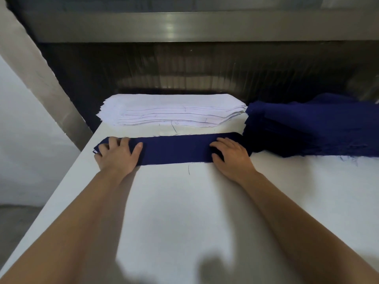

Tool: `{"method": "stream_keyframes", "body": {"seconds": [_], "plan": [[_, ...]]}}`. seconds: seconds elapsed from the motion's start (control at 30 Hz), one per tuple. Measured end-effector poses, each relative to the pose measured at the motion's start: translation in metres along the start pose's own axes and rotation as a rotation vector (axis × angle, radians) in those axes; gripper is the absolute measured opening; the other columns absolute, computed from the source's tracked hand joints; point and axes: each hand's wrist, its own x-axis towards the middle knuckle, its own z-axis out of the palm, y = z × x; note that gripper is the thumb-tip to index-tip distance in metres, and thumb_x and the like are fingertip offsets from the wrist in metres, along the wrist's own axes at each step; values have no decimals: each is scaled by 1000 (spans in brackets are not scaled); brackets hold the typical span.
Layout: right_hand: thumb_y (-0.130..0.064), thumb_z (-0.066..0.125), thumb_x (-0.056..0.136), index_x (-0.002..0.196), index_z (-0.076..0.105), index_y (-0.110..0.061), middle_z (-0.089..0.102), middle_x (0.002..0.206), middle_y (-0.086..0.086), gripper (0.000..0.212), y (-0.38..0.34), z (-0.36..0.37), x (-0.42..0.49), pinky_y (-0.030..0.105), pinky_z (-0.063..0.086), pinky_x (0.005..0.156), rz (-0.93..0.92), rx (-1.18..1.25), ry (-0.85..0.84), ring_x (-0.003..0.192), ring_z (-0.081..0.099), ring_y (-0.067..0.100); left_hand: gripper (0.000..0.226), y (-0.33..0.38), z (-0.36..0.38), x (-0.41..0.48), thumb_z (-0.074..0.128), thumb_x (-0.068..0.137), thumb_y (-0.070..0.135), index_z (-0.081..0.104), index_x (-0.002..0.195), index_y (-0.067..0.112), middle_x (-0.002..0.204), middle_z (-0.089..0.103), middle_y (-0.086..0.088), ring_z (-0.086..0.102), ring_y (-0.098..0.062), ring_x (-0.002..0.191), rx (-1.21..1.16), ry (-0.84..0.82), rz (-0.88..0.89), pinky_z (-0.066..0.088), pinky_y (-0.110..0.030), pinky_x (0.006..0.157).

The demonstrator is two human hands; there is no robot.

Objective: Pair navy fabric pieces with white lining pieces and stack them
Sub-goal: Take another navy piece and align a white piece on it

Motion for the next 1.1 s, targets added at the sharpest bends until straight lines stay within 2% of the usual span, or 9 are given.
{"method": "stream_keyframes", "body": {"seconds": [0.23, 0.3, 0.37, 0.47, 0.57, 0.63, 0.73, 0.8, 1.1], "plan": [[-24, 47, 96, 136, 48, -22, 28, 152, 2, 39, 11, -16, 14, 28, 12, 113, -46, 112, -154, 142, 18, 18, 50, 18, 4, 6, 38, 100, 41, 39, 141, 14, 142, 32, -16, 26, -38, 130, 40, 22, 27, 19, -49, 108], [-14, 51, 94, 125, 59, -16, 42, 143, 5, 32, 17, -28, 7, 25, 24, 109, -90, 173, -8, 134, 34, 20, 46, 31, 6, 3, 41, 99, 36, 41, 140, 14, 142, 34, -16, 26, -38, 130, 12, 56, 63, 18, -49, 108], [-3, 54, 89, 109, 67, -10, 60, 121, 6, 25, 24, -44, 0, 23, 36, 97, -133, 219, 197, 115, 52, 22, 46, 50, 8, -3, 43, 99, 33, 41, 141, 16, 142, 35, -15, 26, -37, 129, -42, 88, 121, 17, -49, 107], [4, 54, 85, 98, 69, -9, 61, 98, -5, 24, 28, -70, -3, 23, 42, 85, -106, 340, 359, 93, 56, 17, 44, 88, 10, -11, 44, 98, 35, 44, 139, 20, 142, 37, -10, 26, -34, 129, -110, 99, 243, 18, -46, 105], [3, 53, 85, 101, 69, -11, 60, 100, -5, 27, 34, -92, -1, 16, 33, 84, -67, 268, 466, 94, 49, 14, 41, 128, 11, -17, 44, 98, 37, 46, 137, 23, 141, 37, -5, 26, -30, 128, -147, 98, 369, 20, -42, 102], [-3, 52, 88, 109, 66, -13, 62, 113, 3, 28, 44, -103, 2, 21, 29, 88, -17, 139, 513, 106, 48, 21, 38, 154, 10, -21, 44, 99, 36, 48, 135, 24, 138, 40, -4, 27, -28, 127, -197, 89, 435, 20, -39, 100], [-20, 47, 95, 128, 53, -17, 50, 134, 4, 34, 66, -117, 7, 37, 29, 97, 182, -88, 417, 123, 38, 27, 36, 190, 6, -29, 43, 99, 33, 49, 133, 24, 135, 44, -2, 28, -26, 126, -262, 88, 509, 20, -36, 98], [-26, 44, 97, 133, 48, -15, 47, 137, 8, 38, 76, -121, 7, 41, 29, 99, 262, -161, 321, 125, 38, 30, 34, 212, 5, -34, 43, 100, 33, 49, 132, 25, 135, 45, -1, 29, -26, 125, -295, 94, 558, 21, -35, 97], [-19, 46, 97, 122, 58, -11, 57, 122, 13, 29, 94, -128, 12, 43, 42, 93, 223, -188, 240, 111, 50, 31, 35, 259, 15, -46, 45, 98, 32, 50, 132, 28, 135, 46, 6, 30, -22, 124, -384, 43, 673, 16, -28, 88]]}}
